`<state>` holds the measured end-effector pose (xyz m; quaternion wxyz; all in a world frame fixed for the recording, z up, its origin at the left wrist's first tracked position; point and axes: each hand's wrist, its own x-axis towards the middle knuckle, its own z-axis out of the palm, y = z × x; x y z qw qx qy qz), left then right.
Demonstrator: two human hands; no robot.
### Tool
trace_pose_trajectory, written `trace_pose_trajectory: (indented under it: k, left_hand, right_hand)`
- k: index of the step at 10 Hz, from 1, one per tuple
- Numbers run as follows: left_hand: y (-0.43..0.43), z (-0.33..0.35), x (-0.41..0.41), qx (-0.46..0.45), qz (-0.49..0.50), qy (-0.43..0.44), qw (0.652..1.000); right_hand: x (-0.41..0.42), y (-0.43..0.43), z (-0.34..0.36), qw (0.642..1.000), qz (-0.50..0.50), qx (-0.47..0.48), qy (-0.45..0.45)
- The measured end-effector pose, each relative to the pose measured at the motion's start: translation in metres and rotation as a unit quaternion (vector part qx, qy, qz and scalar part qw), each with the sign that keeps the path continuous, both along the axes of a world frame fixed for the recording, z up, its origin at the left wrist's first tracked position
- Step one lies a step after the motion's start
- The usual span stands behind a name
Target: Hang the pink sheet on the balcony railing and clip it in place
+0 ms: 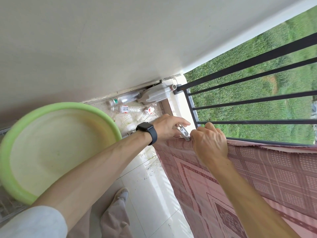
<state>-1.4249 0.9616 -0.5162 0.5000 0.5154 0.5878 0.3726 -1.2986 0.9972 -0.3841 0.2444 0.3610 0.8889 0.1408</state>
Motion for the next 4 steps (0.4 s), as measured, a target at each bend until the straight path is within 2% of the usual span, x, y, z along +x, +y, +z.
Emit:
trace_pose_trajectory:
  k: [1,2,3,4]
  left_hand:
    - [0.003,0.004,0.003,-0.002,-0.031,0.032,0.999]
    - [0.001,0.019,-0.001,0.009,-0.023,0.081,0.996]
    - [-0.017,0.038,-0.011,-0.011,0.004,0.111,0.994]
    - [-0.052,0.069,-0.016,-0.059,0.001,0.171,0.983]
  right_hand:
    - [0.0,0.0,0.0,1.0,-0.003,-0.008,0.0]
    - [-0.005,0.0,0.002,0.999,0.032,-0.042,0.0]
    - [-0.006,-0.004,0.0,0.994,0.075,-0.075,0.041]
    - [0.004,-0.018,0.014,0.993,0.032,-0.096,0.066]
